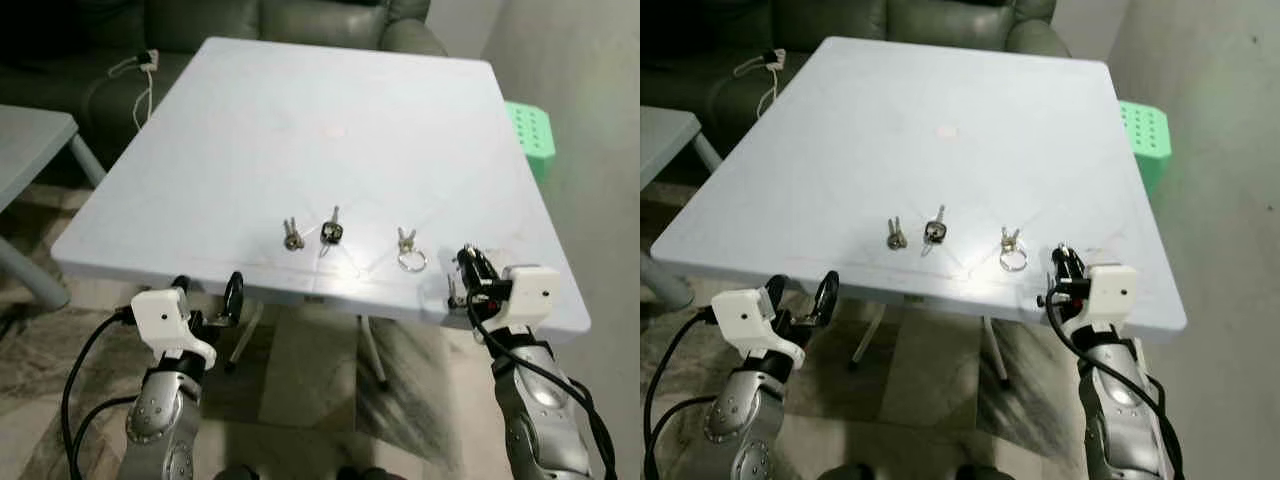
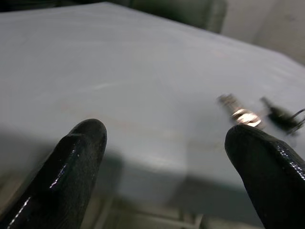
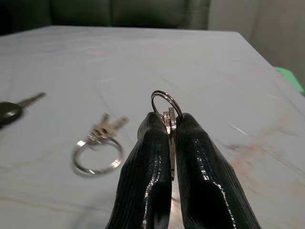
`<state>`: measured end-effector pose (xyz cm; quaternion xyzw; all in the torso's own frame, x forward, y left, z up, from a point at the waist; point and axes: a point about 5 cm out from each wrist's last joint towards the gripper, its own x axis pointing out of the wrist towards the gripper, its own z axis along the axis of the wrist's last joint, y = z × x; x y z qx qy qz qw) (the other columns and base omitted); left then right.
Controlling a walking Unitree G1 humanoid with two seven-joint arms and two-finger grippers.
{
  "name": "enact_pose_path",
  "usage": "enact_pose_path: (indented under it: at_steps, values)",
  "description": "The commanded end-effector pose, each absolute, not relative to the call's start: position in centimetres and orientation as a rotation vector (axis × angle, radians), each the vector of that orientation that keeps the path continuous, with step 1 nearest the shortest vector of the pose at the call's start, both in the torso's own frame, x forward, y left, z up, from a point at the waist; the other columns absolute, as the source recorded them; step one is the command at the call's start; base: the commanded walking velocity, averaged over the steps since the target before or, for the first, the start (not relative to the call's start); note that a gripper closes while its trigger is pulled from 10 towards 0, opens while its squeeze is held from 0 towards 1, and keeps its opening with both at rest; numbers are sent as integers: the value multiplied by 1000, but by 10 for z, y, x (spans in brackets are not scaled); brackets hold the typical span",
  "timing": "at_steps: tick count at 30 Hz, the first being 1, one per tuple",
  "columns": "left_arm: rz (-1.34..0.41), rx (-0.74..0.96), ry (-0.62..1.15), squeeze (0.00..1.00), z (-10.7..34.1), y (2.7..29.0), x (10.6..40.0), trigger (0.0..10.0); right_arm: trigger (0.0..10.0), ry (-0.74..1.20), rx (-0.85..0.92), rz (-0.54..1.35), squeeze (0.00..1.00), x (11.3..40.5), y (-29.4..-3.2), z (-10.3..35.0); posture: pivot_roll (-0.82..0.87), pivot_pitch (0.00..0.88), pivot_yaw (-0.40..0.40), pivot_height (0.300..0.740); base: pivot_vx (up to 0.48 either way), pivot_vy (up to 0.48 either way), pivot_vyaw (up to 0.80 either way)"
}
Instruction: Hang keys on a hook
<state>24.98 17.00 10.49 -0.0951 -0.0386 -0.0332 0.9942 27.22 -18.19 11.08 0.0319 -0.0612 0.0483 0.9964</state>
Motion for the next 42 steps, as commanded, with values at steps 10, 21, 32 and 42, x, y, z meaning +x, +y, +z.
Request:
enact_pose_path:
  at_steps: [10,21,32,42]
  values:
    - [-76,-182,-118,0,112,170,259,10000,10000,-120,3,87,0,272,-184,121,-2,99,-56,740,0,0,-781]
    - [-71,-189,-120,0,111,169,259,10000,10000,-114,-4,101,0,275,-181,123,0,82,-62,740,0,0,-781]
    - [-70,-167,-110,0,110,169,261,10000,10000,-109,-1,103,0,276,-179,124,-1,80,-63,740,0,0,-781]
    - [-67,-186,-85,0,105,167,260,10000,10000,-105,0,103,0,274,-179,125,-6,95,-65,740,0,-243,-781]
